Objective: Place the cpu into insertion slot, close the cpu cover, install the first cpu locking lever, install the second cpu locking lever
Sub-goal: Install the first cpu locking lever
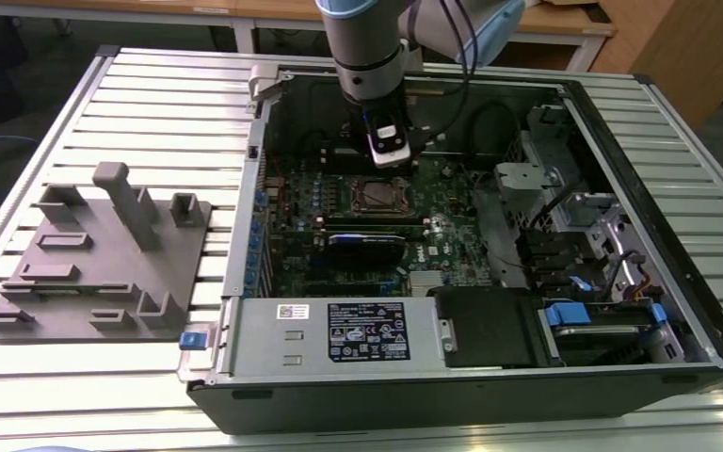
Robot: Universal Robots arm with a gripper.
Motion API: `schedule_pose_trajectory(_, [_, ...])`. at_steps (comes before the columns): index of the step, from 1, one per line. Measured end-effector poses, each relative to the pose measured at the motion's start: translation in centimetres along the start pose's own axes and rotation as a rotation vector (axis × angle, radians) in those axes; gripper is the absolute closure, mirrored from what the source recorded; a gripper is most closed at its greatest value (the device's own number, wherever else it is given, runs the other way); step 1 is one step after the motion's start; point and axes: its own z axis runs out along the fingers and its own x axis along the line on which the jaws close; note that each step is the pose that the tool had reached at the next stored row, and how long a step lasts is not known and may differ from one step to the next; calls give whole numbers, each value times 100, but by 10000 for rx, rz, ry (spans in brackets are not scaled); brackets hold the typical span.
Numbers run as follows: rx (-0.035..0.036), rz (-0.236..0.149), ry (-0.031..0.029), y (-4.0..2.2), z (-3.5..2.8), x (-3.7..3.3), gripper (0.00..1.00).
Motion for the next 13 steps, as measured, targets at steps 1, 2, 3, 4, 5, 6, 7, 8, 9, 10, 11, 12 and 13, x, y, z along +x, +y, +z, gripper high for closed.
schedule_pose_trajectory(1, [1,0,2,0,-1,0,90])
schedule_pose_trajectory(2, [1,2,3,-1,-2,0,90])
schedule_pose_trajectory(3, [-5,4,7,-1,-3,0,90])
schedule_pose_trajectory(4, [-22,7,13,-1,-5,-1,90])
schedule_pose_trajectory(5, [-52,15,26,-1,-7,-1,90])
schedule_pose_trajectory(6, [-75,22,36,0,-8,-1,90])
schedule_pose_trajectory(7, [-85,25,39,0,-8,-2,90])
schedule_pose_trajectory(8, [-87,26,40,-1,-8,-3,90])
schedule_pose_trajectory(9, [-88,26,42,-1,-10,-5,90])
schedule_pose_trajectory(10, [-87,26,44,0,-16,-8,90])
schedule_pose_trajectory(11, [-85,27,47,2,-23,-11,90])
schedule_pose_trajectory(12, [-84,28,51,4,-31,-14,90])
schedule_pose_trajectory(13, [-82,28,54,6,-39,-18,90])
